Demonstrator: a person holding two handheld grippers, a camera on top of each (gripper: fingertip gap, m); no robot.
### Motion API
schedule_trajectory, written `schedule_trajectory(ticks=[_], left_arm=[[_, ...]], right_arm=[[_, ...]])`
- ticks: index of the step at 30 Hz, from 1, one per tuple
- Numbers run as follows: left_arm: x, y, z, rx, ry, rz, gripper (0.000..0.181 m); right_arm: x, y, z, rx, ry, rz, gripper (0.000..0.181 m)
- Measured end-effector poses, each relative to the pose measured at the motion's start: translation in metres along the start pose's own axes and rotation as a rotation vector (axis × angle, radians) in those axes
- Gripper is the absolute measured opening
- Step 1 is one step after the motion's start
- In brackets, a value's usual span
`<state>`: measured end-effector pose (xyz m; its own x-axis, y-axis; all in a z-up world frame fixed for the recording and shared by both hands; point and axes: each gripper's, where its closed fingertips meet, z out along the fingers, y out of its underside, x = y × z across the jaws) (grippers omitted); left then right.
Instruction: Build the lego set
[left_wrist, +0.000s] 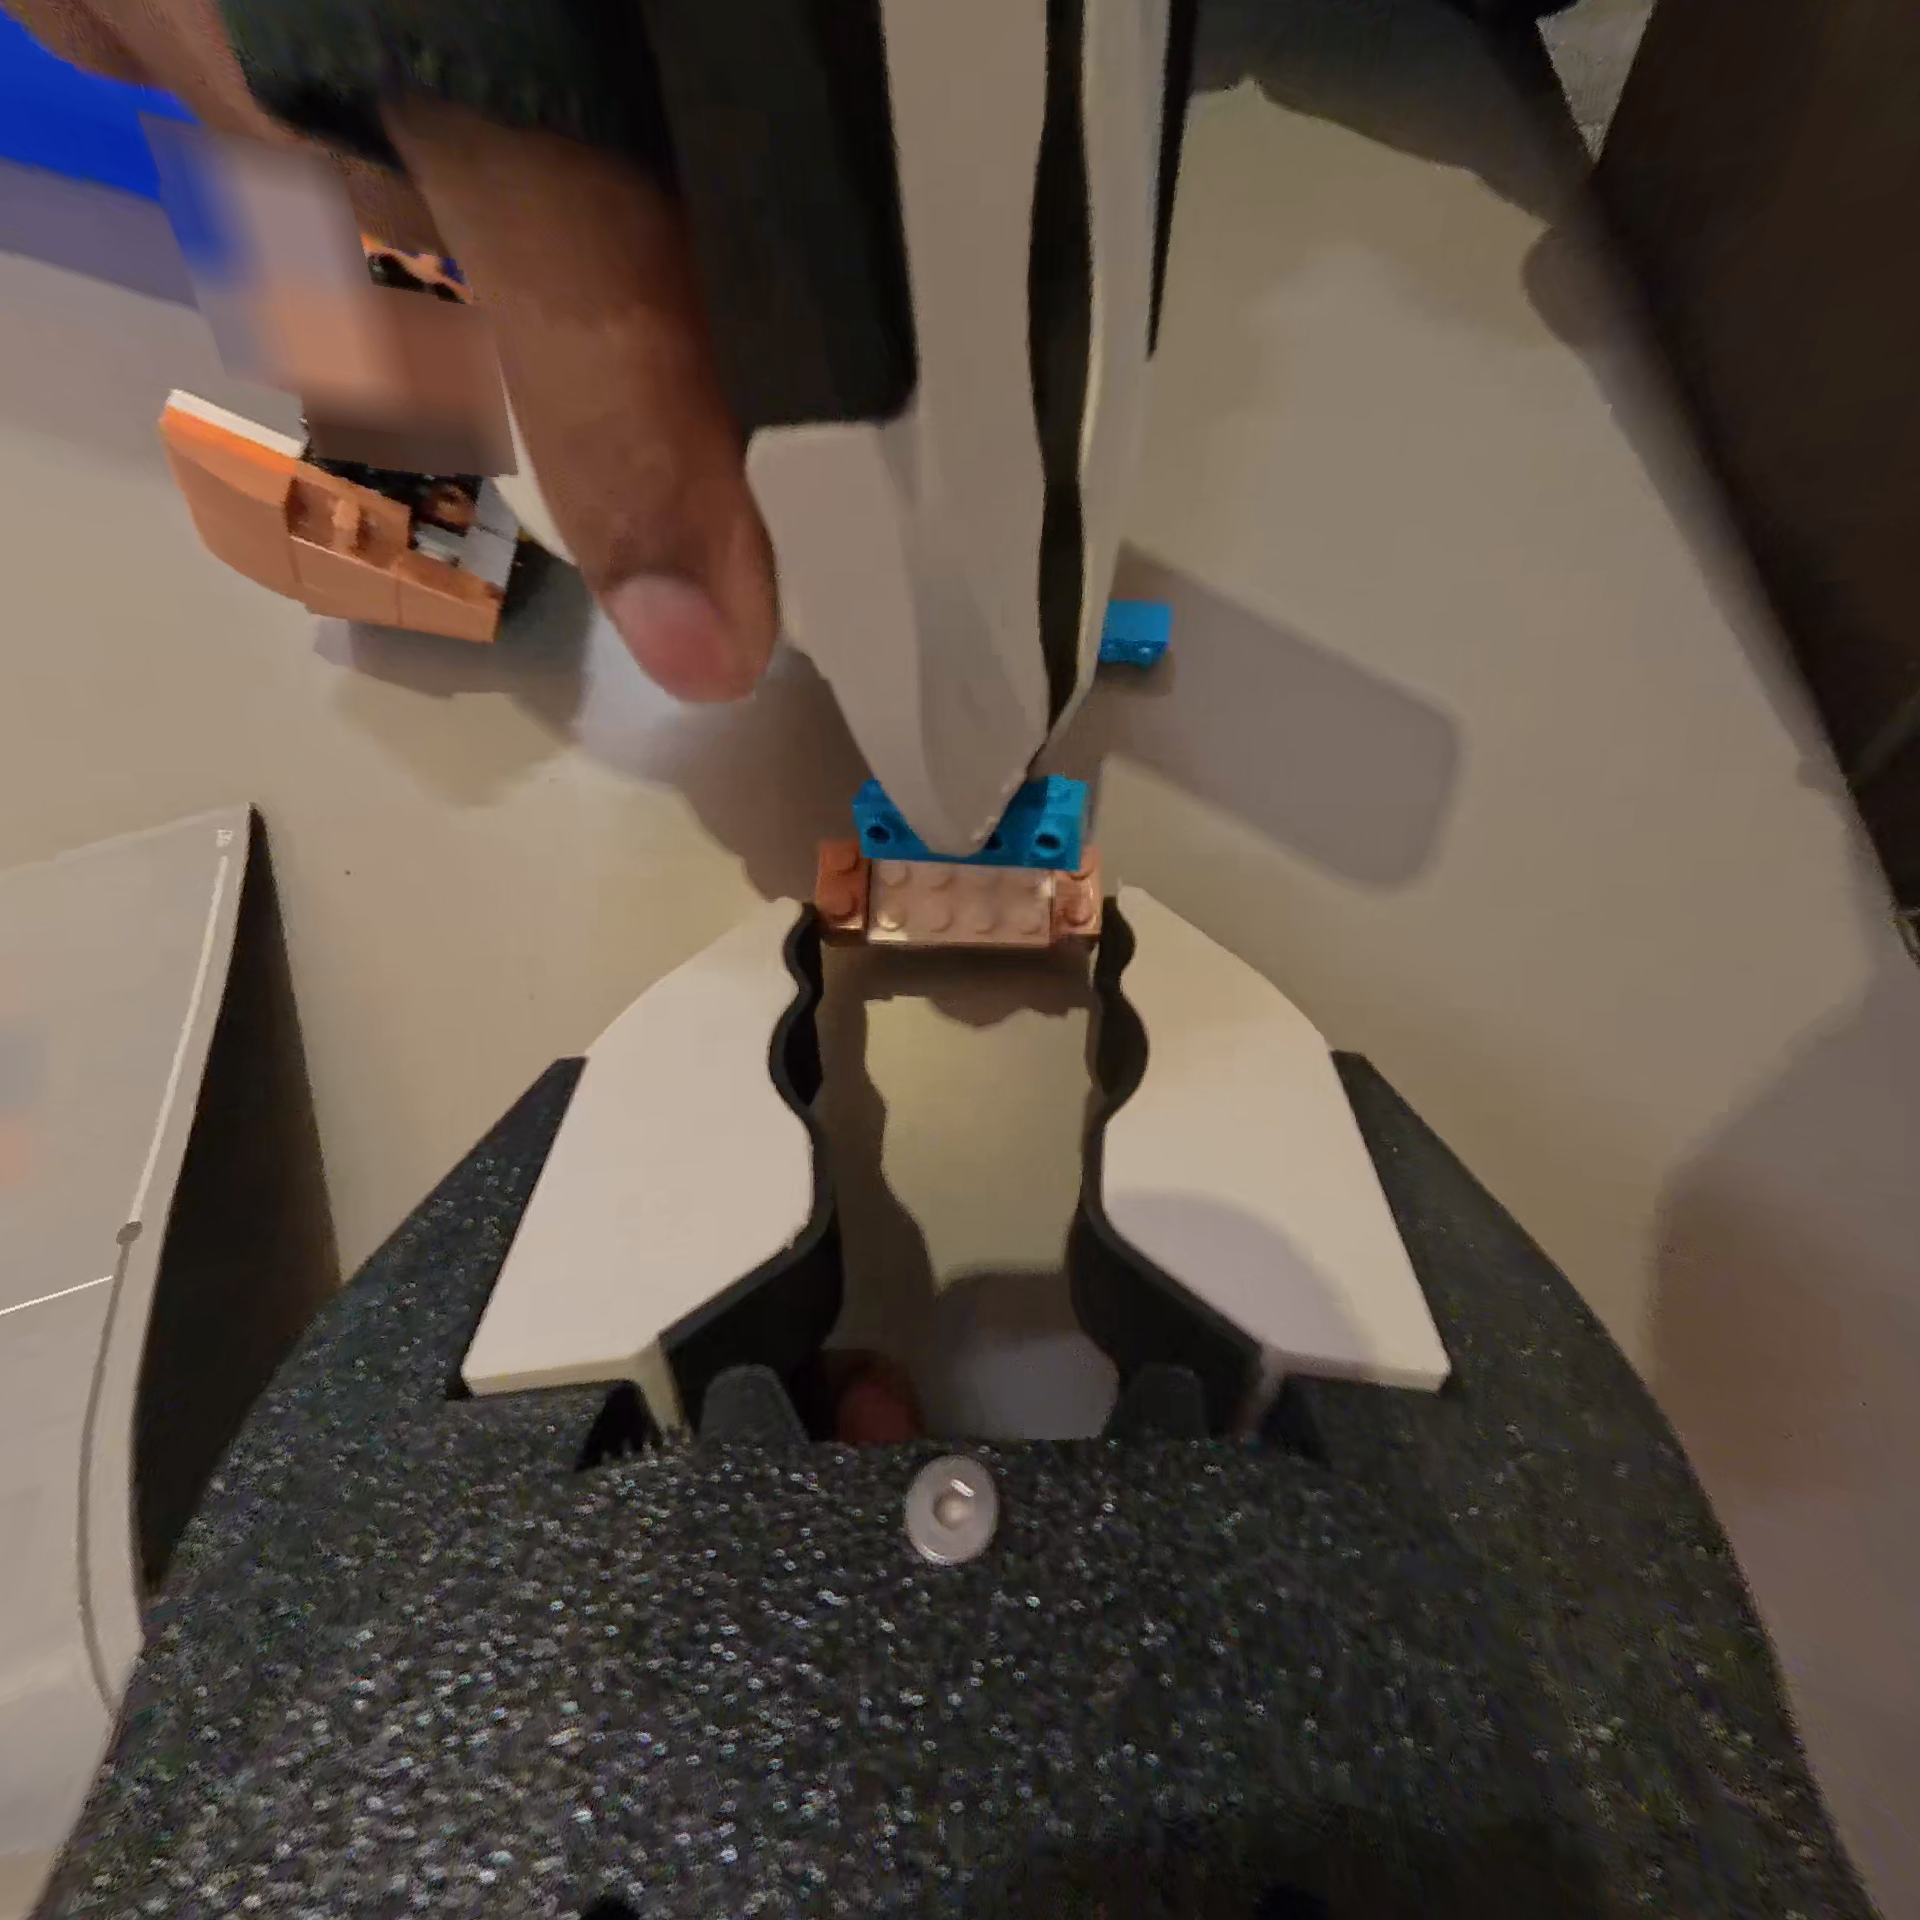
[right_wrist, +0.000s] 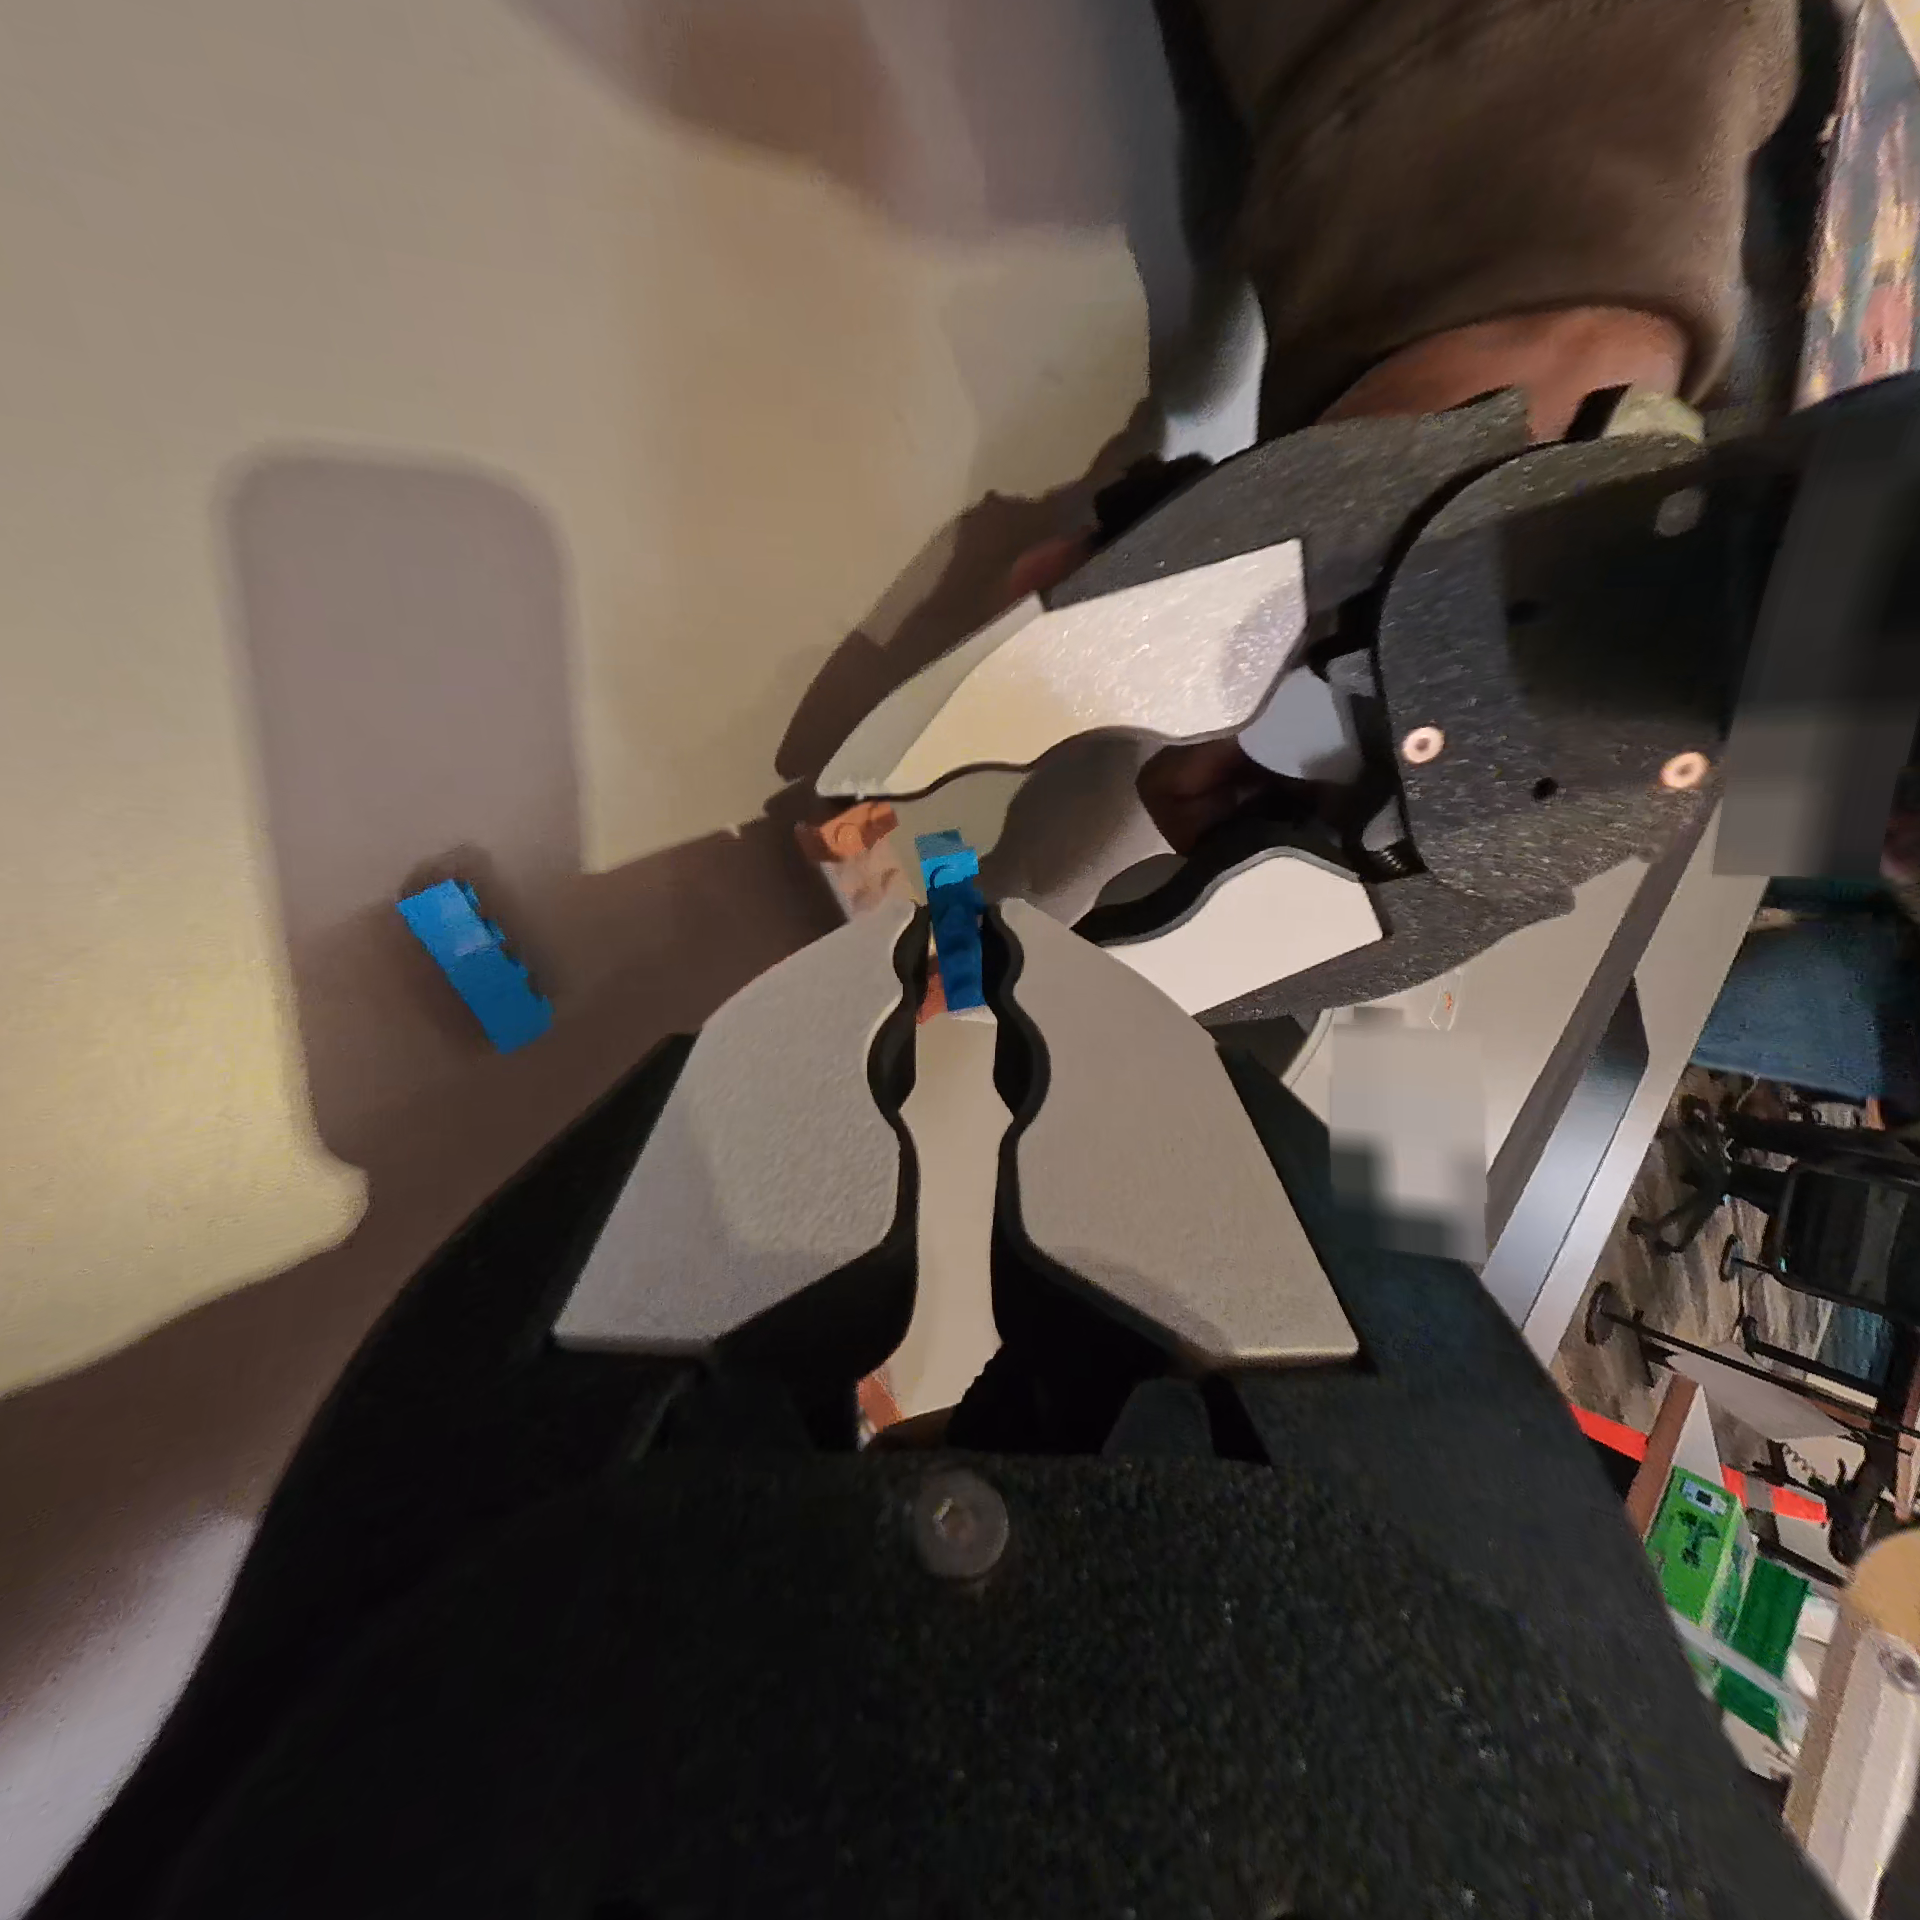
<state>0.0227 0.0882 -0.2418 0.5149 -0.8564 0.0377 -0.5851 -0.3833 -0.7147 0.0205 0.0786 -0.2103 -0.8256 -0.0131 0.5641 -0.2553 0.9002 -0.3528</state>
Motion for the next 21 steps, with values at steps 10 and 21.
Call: schedule_trajectory(ticks=[10,21], left_arm=[[0.017,0.005,0.0,-0.063,0.069,0.023,0.052],[0.02,0.007,0.0,-0.08,0.07,0.044,0.051]], right_arm=[[-0.011,-0.008,0.019,-0.037,-0.037,-0.059,0.009],[-0.015,-0.009,0.026,-0.071,-0.044,-0.095,0.009]])
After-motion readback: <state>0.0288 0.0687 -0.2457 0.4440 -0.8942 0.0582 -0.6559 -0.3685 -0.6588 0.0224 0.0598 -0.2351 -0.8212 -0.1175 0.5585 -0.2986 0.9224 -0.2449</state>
